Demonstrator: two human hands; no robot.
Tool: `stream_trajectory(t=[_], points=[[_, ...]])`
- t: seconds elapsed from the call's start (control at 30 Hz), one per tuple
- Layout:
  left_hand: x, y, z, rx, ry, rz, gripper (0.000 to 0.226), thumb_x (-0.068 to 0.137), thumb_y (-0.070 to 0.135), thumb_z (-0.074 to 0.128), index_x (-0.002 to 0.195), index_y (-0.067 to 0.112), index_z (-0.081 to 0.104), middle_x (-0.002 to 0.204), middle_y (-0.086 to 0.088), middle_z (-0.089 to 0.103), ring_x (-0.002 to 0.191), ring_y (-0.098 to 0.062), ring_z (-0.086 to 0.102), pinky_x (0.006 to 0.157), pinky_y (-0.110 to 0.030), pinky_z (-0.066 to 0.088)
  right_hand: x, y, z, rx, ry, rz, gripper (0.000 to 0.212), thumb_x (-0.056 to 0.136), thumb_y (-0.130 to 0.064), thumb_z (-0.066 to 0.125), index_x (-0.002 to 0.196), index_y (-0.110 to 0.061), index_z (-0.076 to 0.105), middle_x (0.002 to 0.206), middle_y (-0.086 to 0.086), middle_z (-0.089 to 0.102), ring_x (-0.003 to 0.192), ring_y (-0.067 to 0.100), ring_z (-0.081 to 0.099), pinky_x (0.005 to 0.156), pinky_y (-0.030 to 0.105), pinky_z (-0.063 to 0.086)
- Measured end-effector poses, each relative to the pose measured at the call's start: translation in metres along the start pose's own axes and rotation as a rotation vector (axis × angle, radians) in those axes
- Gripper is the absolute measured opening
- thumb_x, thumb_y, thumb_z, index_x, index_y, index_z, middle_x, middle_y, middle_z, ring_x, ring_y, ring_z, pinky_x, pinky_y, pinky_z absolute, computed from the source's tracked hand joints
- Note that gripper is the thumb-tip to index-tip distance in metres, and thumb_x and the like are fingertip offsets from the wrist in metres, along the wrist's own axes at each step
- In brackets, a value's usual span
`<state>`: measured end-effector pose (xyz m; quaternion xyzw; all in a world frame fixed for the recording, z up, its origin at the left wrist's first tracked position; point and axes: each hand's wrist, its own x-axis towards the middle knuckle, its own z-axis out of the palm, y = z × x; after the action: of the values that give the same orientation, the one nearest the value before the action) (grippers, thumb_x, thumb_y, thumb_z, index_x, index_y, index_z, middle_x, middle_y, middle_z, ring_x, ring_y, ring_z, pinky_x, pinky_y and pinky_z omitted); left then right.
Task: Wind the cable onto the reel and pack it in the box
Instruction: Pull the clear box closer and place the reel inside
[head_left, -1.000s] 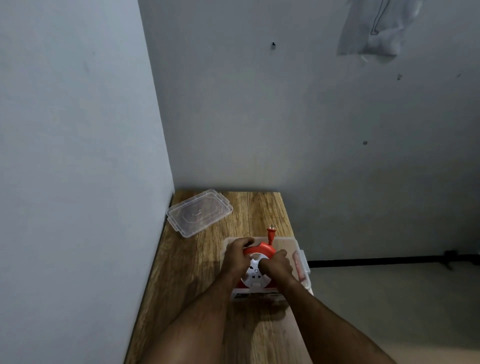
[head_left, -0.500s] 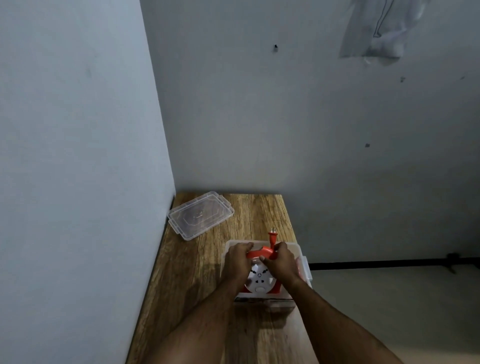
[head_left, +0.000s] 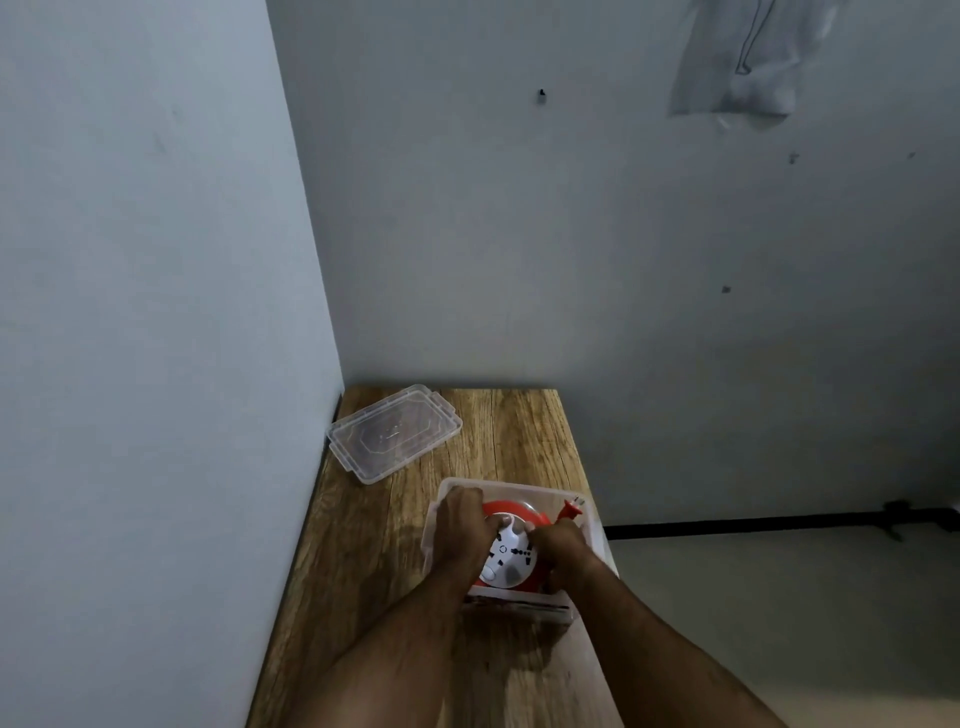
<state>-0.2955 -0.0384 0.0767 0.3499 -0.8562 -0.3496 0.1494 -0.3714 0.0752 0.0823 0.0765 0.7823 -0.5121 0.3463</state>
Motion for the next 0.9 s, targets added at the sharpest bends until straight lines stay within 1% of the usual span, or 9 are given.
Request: stream_trajectory(t=[0.07,0.13,0.3,0.37,0.43,0.53,0.7,0.8,0.9], points=[[-0.001,-0.003,0.000,0.007,0.029,0.020,0.038,0.085,0.030,0.084,0.114,0.010,0.071,0.119,-0.004,0.070,0.110,-0.015,0.064,0.084,-0.017,0.042,-0.001,-0.002,-0.001,0.041,-0.044,0.046,0.030,0.100,-0.019,0.058,0.127,-0.006,0.052,0.113,0.017,0.068,0.102,0.032,0.067,0.092,0.049,0.057],[-0.001,-0.005,0.000,0.002,0.043,0.027,0.038,0.084,0.025,0.085,0.115,0.010,0.071,0.120,-0.005,0.070,0.112,-0.017,0.065,0.086,-0.017,0.040,0.001,0.000,0.000,0.017,-0.033,0.038,0.031,0.101,-0.020,0.057,0.128,-0.007,0.052,0.114,0.016,0.067,0.103,0.031,0.065,0.093,0.049,0.056],[0.002,-0.007,-0.001,-0.007,0.043,0.038,0.042,0.080,0.017,0.087,0.119,0.009,0.072,0.123,-0.005,0.071,0.114,-0.018,0.065,0.087,-0.016,0.039,0.002,0.008,0.006,-0.253,0.100,-0.117,0.030,0.102,-0.033,0.056,0.118,-0.008,0.058,0.114,0.013,0.068,0.105,0.028,0.065,0.095,0.046,0.056],[0.003,-0.009,0.000,0.012,0.024,0.062,0.043,0.082,0.015,0.085,0.122,0.009,0.071,0.126,-0.004,0.069,0.118,-0.018,0.064,0.091,-0.016,0.040,-0.002,0.007,0.008,-0.430,0.137,-0.145,0.034,0.103,-0.038,0.052,0.113,-0.008,0.062,0.109,0.011,0.069,0.096,0.023,0.066,0.082,0.036,0.056],[0.004,-0.010,0.002,0.024,0.012,0.083,0.042,0.085,0.014,0.083,0.124,0.008,0.070,0.130,-0.002,0.063,0.121,-0.016,0.059,0.094,-0.015,0.040,-0.005,0.005,0.007,-0.553,0.145,-0.165,0.033,0.104,-0.040,0.049,0.104,-0.010,0.063,0.100,0.007,0.068,0.079,0.015,0.062,0.065,0.027,0.047],[0.004,-0.012,0.003,0.033,0.015,0.103,0.040,0.087,0.017,0.081,0.125,0.009,0.070,0.129,0.001,0.056,0.119,-0.012,0.052,0.093,-0.015,0.040,-0.004,0.003,0.005,-0.644,0.138,-0.180,0.032,0.106,-0.037,0.047,0.102,-0.009,0.063,0.090,0.003,0.063,0.066,0.008,0.054,0.053,0.021,0.039],[0.005,-0.014,0.004,0.034,0.010,0.102,0.048,0.088,0.020,0.080,0.133,0.009,0.066,0.135,-0.002,0.061,0.127,-0.016,0.054,0.098,-0.016,0.034,-0.006,0.003,0.003,-0.602,0.118,-0.194,0.032,0.105,-0.034,0.049,0.104,-0.006,0.065,0.087,0.003,0.067,0.067,0.009,0.061,0.051,0.018,0.040],[0.005,-0.014,0.004,0.040,0.018,0.105,0.049,0.089,0.023,0.080,0.134,0.009,0.066,0.136,-0.004,0.063,0.129,-0.017,0.056,0.103,-0.019,0.040,-0.008,0.006,0.002,-0.589,0.138,-0.207,0.034,0.103,-0.039,0.051,0.099,-0.008,0.066,0.085,0.002,0.067,0.067,0.008,0.060,0.050,0.019,0.038],[0.005,-0.013,0.004,0.045,0.026,0.112,0.051,0.090,0.026,0.078,0.136,0.008,0.064,0.139,-0.005,0.063,0.131,-0.017,0.055,0.108,-0.024,0.043,-0.007,0.006,0.001,-0.583,0.166,-0.222,0.030,0.101,-0.039,0.055,0.086,-0.014,0.060,0.078,-0.002,0.063,0.064,0.006,0.057,0.049,0.018,0.036]])
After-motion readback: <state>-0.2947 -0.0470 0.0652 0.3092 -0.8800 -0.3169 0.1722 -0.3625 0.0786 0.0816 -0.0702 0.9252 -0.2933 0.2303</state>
